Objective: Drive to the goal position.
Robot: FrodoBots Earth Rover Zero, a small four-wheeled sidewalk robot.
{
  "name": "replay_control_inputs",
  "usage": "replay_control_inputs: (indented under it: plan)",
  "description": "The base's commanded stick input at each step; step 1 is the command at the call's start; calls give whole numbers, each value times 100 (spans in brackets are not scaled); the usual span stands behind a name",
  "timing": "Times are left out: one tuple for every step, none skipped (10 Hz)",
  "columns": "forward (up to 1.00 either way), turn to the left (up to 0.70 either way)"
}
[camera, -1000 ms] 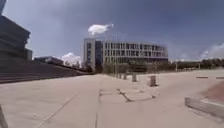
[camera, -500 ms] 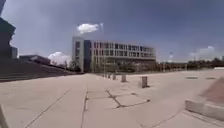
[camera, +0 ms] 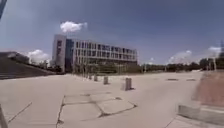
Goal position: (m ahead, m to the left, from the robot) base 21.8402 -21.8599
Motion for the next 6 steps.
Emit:
replay_control_inputs:
  plan:
    - [70, 2]
    - [70, 2]
    - [70, 2]
    - [70, 2]
    - [70, 2]
    - [70, 2]
